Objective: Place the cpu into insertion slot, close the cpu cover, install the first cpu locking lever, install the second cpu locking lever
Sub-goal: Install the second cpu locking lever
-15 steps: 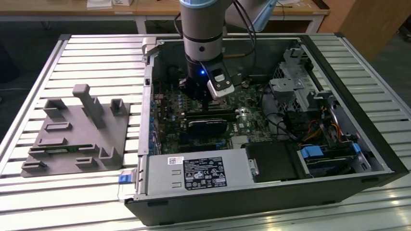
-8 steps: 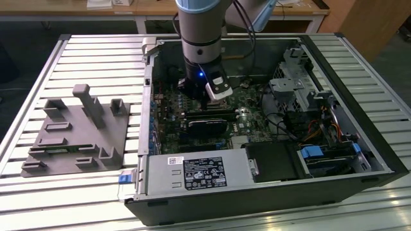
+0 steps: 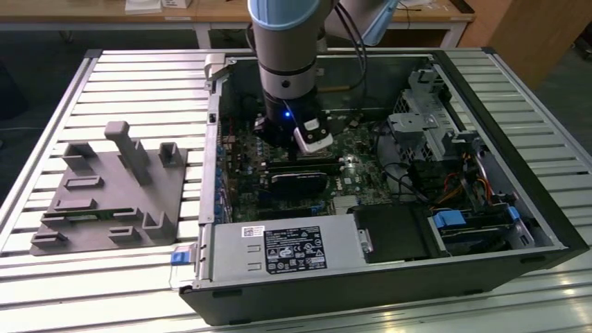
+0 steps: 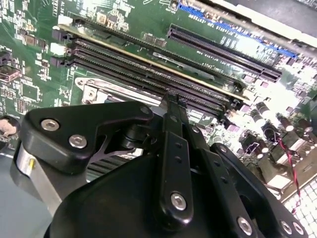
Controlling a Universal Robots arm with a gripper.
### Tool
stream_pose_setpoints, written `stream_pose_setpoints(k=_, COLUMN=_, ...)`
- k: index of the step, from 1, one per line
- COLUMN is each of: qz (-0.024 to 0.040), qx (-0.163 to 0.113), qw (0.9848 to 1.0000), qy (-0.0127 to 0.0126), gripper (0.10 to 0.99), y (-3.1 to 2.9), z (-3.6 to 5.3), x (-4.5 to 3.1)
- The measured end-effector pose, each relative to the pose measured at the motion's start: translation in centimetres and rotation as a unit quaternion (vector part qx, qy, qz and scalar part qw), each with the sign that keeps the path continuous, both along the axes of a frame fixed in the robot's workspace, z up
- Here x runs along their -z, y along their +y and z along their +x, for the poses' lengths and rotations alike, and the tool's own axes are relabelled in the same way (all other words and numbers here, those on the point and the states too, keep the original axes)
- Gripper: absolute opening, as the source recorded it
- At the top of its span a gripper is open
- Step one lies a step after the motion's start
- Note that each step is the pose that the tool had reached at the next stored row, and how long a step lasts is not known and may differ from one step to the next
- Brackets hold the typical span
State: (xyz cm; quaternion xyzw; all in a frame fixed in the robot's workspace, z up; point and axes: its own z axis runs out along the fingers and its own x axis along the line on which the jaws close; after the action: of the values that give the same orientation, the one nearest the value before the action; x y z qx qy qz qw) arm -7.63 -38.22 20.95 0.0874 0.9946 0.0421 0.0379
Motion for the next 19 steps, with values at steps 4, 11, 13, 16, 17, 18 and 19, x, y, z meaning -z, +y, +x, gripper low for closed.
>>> stream_pose_setpoints(k=4, qz=0.0143, qx=0.0, qw=0.9999, qy=-0.0029, gripper=0.106, y=-0.2, z=-0.08, x=0.18)
stream_pose_setpoints(k=11, qz=0.0341, qx=0.0, qw=0.9994, qy=-0.0072, gripper=0.106, y=-0.71, z=-0.55, x=0.57)
stream_pose_setpoints(k=13, qz=0.042, qx=0.0, qw=0.9991, qy=-0.0085, gripper=0.106, y=-0.79, z=-0.73, x=0.66)
stream_pose_setpoints(k=16, qz=0.0499, qx=0.0, qw=0.9987, qy=-0.0095, gripper=0.106, y=-0.96, z=-0.92, x=0.88)
stream_pose_setpoints(k=17, qz=0.0518, qx=0.0, qw=0.9986, qy=-0.0099, gripper=0.106, y=-1.0, z=-1.01, x=0.96)
stream_pose_setpoints(k=18, qz=0.0535, qx=0.0, qw=0.9985, qy=-0.0103, gripper=0.106, y=-1.02, z=-1.12, x=1.04)
stream_pose_setpoints(k=19, qz=0.0552, qx=0.0, qw=0.9984, qy=-0.0107, gripper=0.106, y=-1.05, z=-1.22, x=1.11)
